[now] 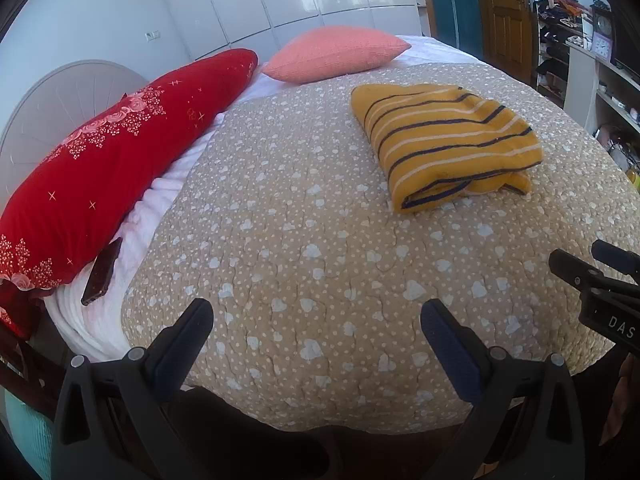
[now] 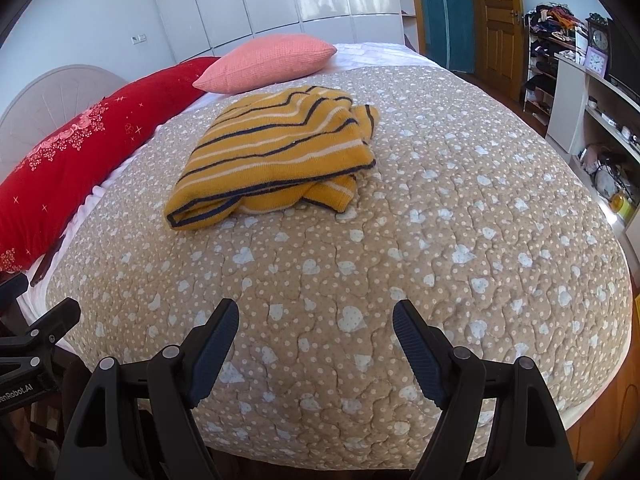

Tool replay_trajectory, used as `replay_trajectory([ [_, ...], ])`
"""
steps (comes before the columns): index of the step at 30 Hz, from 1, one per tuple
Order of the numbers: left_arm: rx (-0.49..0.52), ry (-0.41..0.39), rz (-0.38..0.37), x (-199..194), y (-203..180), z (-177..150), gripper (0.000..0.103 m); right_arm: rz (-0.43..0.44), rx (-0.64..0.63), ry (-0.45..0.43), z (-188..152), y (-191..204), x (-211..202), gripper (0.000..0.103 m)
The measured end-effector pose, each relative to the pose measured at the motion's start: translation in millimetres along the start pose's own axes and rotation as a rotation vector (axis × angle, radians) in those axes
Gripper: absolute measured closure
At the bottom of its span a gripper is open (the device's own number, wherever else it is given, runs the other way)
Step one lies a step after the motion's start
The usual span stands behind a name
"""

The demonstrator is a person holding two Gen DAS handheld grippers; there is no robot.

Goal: Fold small clothes

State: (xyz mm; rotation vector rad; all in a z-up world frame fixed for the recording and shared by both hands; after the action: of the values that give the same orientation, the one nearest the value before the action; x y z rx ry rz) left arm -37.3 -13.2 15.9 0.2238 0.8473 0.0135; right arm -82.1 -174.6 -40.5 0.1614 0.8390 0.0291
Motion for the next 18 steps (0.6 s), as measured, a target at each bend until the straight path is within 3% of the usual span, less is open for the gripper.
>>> replay_trajectory([
  [18, -0.013, 0.039, -0.008, 8.9, 1.2, -7.1, 0.000, 0.008, -0.006, 0.025, -6.4, 2.6, 7.6, 0.018],
])
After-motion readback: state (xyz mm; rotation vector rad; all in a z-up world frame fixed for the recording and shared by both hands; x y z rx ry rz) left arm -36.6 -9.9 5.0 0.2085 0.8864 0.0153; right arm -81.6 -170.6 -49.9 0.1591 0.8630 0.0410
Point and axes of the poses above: each gripper's, at about its wrist camera, not at the fingertips, and x roughly the way its jaws point, y to its left, z to its top, the point moved 10 cm from there along x, roughly the way its jaws point, and after that the axes turned 4 degrees about -x, right-handed, at the moved point
